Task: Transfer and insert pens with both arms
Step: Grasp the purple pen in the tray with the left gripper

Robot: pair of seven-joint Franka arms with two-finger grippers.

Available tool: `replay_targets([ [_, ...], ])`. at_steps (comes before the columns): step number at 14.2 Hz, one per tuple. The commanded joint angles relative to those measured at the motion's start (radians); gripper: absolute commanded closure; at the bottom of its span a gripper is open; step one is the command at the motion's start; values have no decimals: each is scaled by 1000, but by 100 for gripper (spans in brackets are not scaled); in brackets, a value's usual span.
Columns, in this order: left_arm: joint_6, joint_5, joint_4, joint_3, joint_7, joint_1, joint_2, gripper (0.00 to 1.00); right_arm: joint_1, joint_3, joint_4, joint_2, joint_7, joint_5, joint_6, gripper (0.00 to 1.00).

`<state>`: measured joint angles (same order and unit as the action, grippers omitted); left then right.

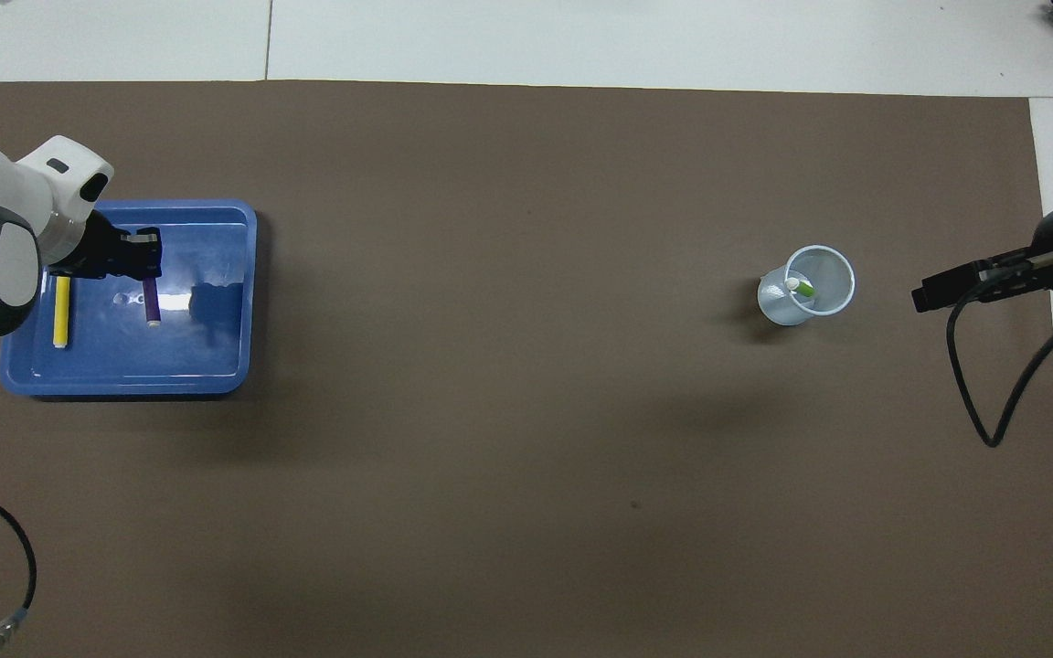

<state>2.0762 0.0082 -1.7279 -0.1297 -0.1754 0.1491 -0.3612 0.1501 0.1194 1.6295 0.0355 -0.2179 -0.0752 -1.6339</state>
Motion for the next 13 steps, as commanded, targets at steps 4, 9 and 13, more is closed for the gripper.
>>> replay_targets([
  [4, -70, -128, 24, 7, -272, -52, 54, 100, 22, 8, 72, -45, 22, -5, -34, 10],
  [9, -64, -154, 25, 5, -560, -129, 67, 100, 39, 8, 118, -65, 14, -185, -57, 7],
  [13, -39, -200, 25, 5, -798, -195, 80, 100, 62, 6, 118, -65, 31, -417, -86, 7],
])
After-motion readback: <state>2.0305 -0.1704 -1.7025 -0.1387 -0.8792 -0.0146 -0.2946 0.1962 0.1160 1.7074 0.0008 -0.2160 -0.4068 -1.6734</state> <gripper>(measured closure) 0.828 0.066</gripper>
